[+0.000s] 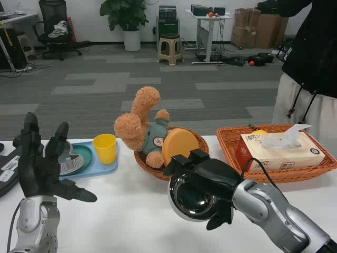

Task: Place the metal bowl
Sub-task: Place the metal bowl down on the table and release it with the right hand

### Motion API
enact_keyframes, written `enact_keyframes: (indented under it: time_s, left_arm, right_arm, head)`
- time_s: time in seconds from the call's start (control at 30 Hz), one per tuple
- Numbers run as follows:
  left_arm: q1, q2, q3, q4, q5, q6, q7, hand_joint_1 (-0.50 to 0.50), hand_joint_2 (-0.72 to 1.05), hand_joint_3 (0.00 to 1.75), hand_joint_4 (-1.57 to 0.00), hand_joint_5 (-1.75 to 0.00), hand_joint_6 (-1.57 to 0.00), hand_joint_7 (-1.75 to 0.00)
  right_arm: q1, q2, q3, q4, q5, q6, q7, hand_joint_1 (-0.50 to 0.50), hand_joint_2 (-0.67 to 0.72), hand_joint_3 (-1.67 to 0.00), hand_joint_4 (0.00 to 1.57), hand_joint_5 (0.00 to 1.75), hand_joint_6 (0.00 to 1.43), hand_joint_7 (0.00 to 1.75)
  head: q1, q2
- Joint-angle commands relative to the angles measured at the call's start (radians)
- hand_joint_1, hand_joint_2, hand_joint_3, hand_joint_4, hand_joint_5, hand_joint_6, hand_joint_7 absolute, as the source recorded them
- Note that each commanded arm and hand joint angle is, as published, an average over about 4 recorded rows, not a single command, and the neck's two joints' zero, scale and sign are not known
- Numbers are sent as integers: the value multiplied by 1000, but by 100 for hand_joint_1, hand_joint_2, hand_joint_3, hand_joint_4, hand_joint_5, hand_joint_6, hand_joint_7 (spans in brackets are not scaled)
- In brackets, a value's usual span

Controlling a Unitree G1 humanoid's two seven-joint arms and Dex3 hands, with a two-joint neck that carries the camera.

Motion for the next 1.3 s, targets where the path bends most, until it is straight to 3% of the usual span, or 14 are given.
enact_keyframes:
  time_s: [0.03, 1.03, 1.3]
  left_arm:
    - [6, 9, 3, -6, -2, -12, -1, -50, -72, 9, -60, -10, -10, -7]
    - [11, 8, 4, -7, -2, -12, -1, -50, -72, 9, -60, -10, -10, -7]
    - [11, 8, 5, -7, -2, -12, -1, -50, -72, 9, -60, -10, -10, -7]
  right_arm:
    - [4, 4, -10, 8, 24, -2, -1, -46, -60, -151, 60, 165, 23, 168]
    - [4, 7, -6, 21, 14, 0, -1, -46, -60, -151, 60, 165, 26, 168]
    - [4, 23, -15, 124, -42, -14, 10, -46, -60, -151, 60, 165, 26, 168]
  head:
    - [5, 3]
    - [5, 0]
    - [8, 1]
